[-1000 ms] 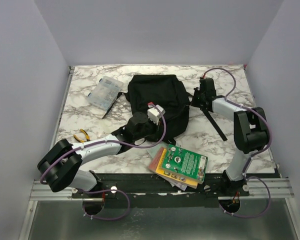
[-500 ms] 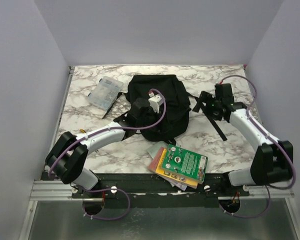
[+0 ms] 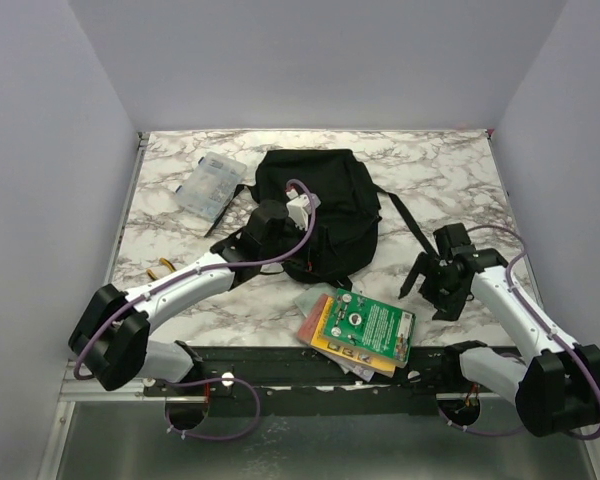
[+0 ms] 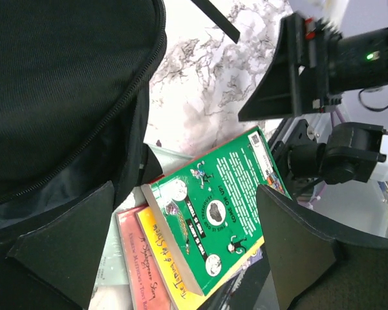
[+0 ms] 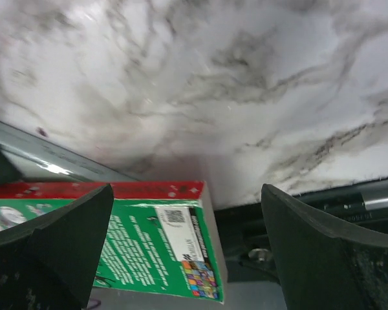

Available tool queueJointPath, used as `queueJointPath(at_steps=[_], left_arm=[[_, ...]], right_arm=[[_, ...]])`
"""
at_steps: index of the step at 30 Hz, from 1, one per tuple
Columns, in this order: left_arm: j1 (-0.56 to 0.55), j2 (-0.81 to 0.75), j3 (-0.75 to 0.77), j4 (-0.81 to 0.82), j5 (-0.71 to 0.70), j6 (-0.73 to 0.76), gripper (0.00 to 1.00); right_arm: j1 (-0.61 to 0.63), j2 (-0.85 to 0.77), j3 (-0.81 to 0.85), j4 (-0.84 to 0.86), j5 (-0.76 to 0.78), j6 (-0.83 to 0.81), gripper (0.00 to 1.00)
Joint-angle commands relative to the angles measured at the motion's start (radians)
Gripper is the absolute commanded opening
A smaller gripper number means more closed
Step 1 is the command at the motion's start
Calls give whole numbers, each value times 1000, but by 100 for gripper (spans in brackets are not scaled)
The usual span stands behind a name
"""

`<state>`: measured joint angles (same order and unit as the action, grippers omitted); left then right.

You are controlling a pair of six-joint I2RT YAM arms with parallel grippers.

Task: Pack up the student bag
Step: Pick up the book from the center of the board.

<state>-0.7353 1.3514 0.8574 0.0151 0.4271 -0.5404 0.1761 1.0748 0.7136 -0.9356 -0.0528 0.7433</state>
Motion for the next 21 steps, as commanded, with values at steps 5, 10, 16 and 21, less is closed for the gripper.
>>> queueJointPath(at_steps=[5,10,16,21], left_arm=[[-6,-119,-59,-12,114,-11,92],[-5,-131,-49,-14,145,-14,92],[-6,-106,-35,-14,155,-34,92],[-6,-103,-32,-14,143,-39,92]], right_arm=[[0,-15,-126,41,-298,-50,100],[0,-59,-264,210,-486,4,100],[0,-187,-333,336,-481,55,92],[0,-177,-300,349,-456,21,69]])
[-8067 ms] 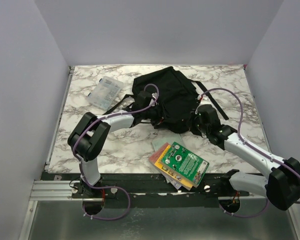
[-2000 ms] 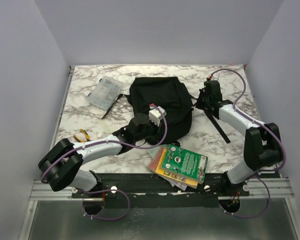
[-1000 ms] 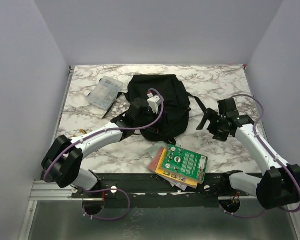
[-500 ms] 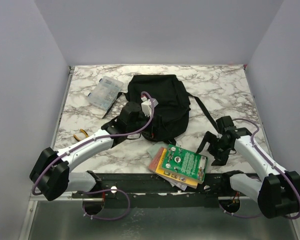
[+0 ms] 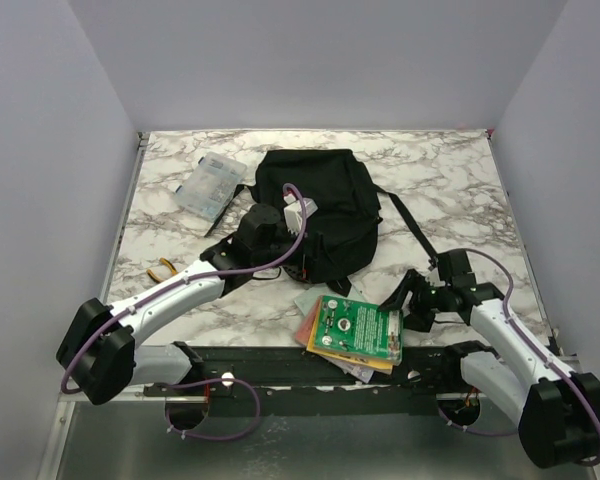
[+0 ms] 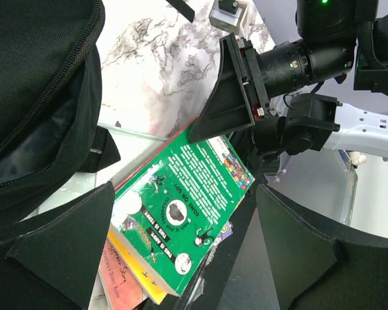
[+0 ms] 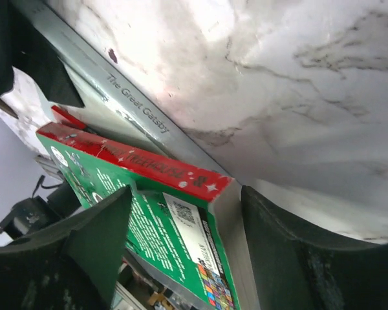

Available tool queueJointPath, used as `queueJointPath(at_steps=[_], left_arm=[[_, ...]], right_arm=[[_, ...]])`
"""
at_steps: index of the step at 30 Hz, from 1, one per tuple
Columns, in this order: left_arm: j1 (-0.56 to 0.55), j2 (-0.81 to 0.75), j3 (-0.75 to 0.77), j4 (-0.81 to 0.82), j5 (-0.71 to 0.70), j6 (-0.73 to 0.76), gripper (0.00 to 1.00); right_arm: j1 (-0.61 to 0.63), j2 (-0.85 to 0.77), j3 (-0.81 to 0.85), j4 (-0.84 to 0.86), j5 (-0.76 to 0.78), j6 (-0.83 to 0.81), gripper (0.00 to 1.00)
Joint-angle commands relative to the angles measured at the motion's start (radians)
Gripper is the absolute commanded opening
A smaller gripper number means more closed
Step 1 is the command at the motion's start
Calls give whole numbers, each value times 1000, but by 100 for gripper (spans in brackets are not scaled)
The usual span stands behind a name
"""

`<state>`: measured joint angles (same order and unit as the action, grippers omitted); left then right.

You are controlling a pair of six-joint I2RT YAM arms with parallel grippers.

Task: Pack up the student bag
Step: Pick up the book from the center of the board.

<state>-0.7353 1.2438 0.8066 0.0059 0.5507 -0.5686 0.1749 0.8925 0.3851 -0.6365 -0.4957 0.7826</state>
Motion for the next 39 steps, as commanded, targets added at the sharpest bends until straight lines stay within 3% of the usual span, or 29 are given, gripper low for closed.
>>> queueJointPath(at_steps=[1,4,6,10,17,21,32,36,39], left_arm=[[-5,0,16,-4,8,-16,92],[-4,-28,-1,-4,-19,-42,92],[-5,-46,-6,-4,-31,-50,92],[3,-80,11,-27,-43,-48,92],[18,-138,14,-44,-71,-78,92],[33,-128,50,-71,-38,-21,93],[47,218,302,-175,237,244,94],[39,356,419,-236,387,289,87],[18,402,423,-236,403,319,84]], right_arm=[[1,4,49,34,2,-34,66],[1,-8,90,17,-14,-61,48],[2,-10,117,9,-14,-48,23],[1,7,193,1,-65,-64,0],[1,18,322,-30,-56,-138,0],[1,43,362,-3,-85,-231,0],[2,27,300,218,-233,-313,0],[1,23,310,231,-263,-318,0],[1,1,294,258,-262,-308,0]])
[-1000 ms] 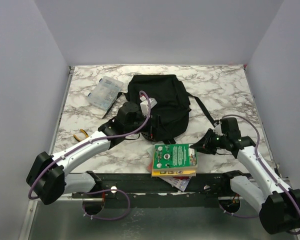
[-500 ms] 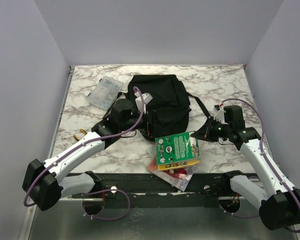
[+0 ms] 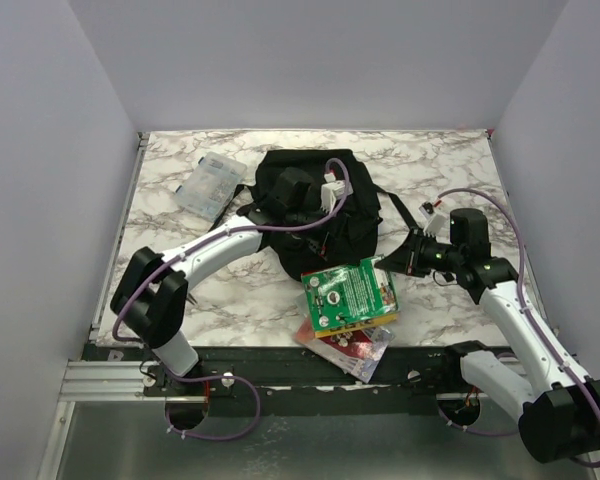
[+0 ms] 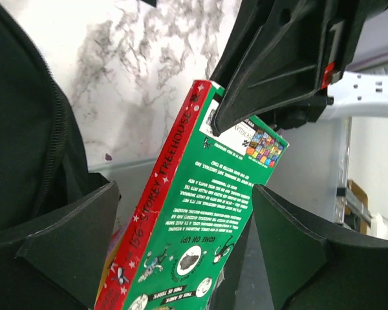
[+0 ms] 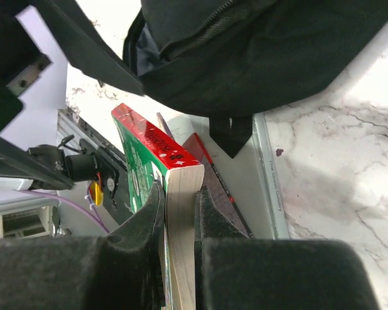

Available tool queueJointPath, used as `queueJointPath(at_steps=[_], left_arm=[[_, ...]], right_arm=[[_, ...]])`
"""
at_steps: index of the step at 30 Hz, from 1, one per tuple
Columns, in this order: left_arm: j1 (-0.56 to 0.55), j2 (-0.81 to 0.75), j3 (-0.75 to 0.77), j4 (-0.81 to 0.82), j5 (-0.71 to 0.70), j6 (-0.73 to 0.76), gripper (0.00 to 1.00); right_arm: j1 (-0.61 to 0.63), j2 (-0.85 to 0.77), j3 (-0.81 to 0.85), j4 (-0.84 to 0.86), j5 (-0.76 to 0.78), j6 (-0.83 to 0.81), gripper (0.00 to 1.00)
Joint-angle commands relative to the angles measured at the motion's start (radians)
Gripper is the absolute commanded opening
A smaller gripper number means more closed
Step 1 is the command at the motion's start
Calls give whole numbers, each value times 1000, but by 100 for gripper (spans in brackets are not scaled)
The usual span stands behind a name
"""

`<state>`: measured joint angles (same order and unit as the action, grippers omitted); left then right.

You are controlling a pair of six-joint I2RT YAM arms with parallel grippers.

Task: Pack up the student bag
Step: Pick up the book from the center of the board.

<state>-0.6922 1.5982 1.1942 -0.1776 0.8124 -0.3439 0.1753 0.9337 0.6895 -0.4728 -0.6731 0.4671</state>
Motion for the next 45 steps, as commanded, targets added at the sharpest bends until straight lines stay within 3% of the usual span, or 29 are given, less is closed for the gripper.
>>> queueJointPath(at_steps=[1,6,10,13,16,18,22,29,32,37,41,45], left_arm=[[-27,61,36,-52,154,96,83],[-36,130,58,-51,203,112,78],[-38,144,65,-53,214,113,61],[-36,144,64,-55,175,117,40],[-28,137,75,-73,117,118,17],[-26,130,82,-85,44,114,0],[-15,149,104,-111,-21,115,0],[15,150,125,-109,-42,14,0],[46,92,94,-52,-33,-106,0],[136,-81,-69,235,-41,-459,0],[173,-177,-180,419,-126,-661,0],[196,-190,-317,789,-136,-948,0]], right_arm=[[0,-46,-14,99,-84,14,0],[1,-43,-12,128,-92,27,0],[1,-9,-2,134,-104,34,0],[0,-16,-20,163,-98,47,0],[1,-3,-7,85,39,38,0],[1,32,11,-1,149,28,10],[1,121,18,-94,250,92,50],[1,55,20,-123,335,92,96],[1,22,43,-122,267,91,100],[2,-10,11,24,-3,167,100],[11,-71,-98,336,-175,385,100],[30,-107,-181,623,-219,588,100]])
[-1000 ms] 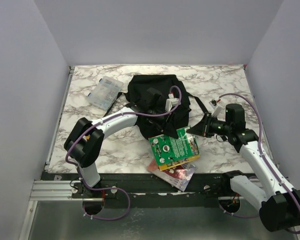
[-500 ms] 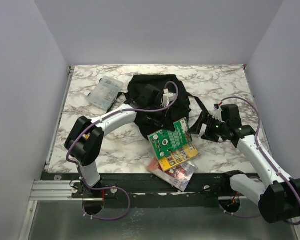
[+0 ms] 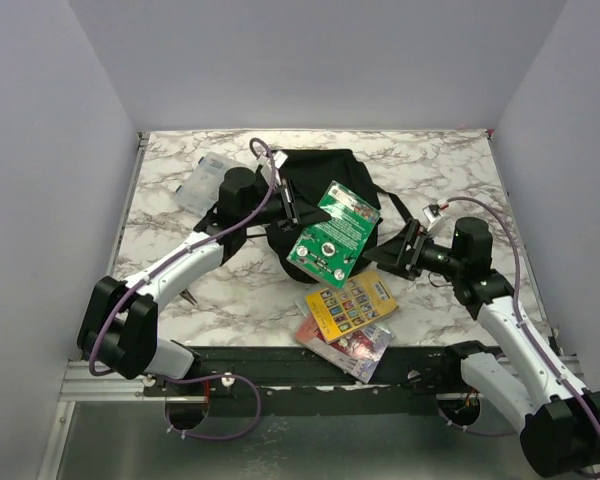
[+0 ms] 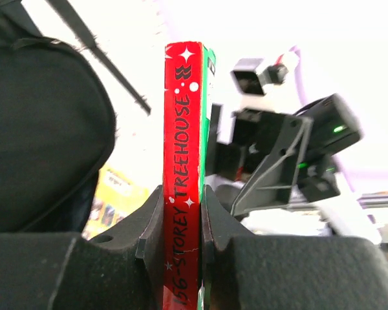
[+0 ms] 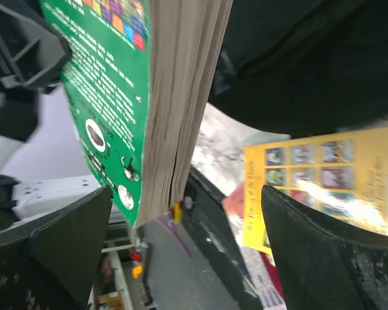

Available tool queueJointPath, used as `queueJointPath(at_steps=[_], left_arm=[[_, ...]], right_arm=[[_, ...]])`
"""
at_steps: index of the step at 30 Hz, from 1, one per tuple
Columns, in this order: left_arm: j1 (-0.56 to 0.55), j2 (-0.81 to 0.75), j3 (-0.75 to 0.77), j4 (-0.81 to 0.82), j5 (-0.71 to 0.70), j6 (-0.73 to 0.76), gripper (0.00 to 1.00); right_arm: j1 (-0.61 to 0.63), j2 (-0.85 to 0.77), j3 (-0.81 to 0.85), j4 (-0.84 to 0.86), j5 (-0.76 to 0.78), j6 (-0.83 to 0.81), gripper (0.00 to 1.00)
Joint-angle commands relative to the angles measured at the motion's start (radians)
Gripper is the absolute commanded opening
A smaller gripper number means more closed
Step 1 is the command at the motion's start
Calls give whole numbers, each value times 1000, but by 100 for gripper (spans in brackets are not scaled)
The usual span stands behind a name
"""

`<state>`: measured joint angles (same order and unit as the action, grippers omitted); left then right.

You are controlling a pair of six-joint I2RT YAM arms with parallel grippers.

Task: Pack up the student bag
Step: Pick up the book from the center of the board.

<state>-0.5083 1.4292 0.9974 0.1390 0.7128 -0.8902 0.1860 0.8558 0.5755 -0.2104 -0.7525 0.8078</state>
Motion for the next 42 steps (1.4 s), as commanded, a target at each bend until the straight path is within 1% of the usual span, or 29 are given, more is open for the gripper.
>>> queueJointPath(at_steps=[1,3,5,7,8,10,12,15,19,22,24,26,28,29,31,32,34,35,36,37,39,40,42], left_arm=[[14,-16,-145,573,-50,-456,0],[17,-1,-199,769,-105,-566,0],[16,19,-245,921,-175,-666,0],[14,38,-262,1011,-236,-718,0],[12,47,-265,1038,-267,-728,0],[7,61,-268,1078,-320,-743,0],[0,74,-277,1130,-378,-762,0],[-19,79,-293,1165,-467,-779,0],[-55,64,-313,1159,-571,-729,0],[-79,50,-330,1143,-622,-685,0],[-100,38,-351,1133,-660,-662,0],[-115,26,-374,1131,-696,-651,0],[-123,6,-392,1115,-725,-626,0],[-126,-10,-400,1099,-745,-608,0],[-135,-36,-406,1061,-778,-558,0],[-144,-48,-402,1025,-783,-531,0],[-149,-75,-384,938,-764,-472,1],[-151,-93,-381,904,-747,-436,7],[-152,-112,-380,857,-729,-371,15],[-152,-144,-381,780,-716,-321,28],[-152,-211,-378,564,-714,-188,51],[-152,-243,-366,470,-714,-115,59],[-151,-298,-340,267,-714,34,64]], right_arm=[[26,-28,-79,408,-142,284,100],[42,-20,-98,512,-129,349,100],[61,-15,-126,618,-103,430,100],[90,-14,-156,740,-60,517,100],[109,-7,-162,770,-34,539,100],[148,12,-159,793,7,548,100],[194,33,-141,780,50,543,100],[272,52,-127,803,143,564,100],[354,79,-104,829,305,600,100],[383,96,-97,867,402,625,99],[387,104,-88,866,458,640,96],[394,106,-78,851,504,655,87],[408,93,-71,816,550,660,83],[414,83,-69,802,573,659,79],[422,70,-59,758,613,650,57],[423,69,-51,729,628,650,38],[423,70,-43,701,639,646,7],[423,67,-40,691,642,632,1],[423,59,-30,659,651,610,0],[422,41,-14,605,665,576,0],[421,-5,39,426,739,470,0],[420,-22,71,336,784,415,0],[417,-47,136,170,865,288,0]])
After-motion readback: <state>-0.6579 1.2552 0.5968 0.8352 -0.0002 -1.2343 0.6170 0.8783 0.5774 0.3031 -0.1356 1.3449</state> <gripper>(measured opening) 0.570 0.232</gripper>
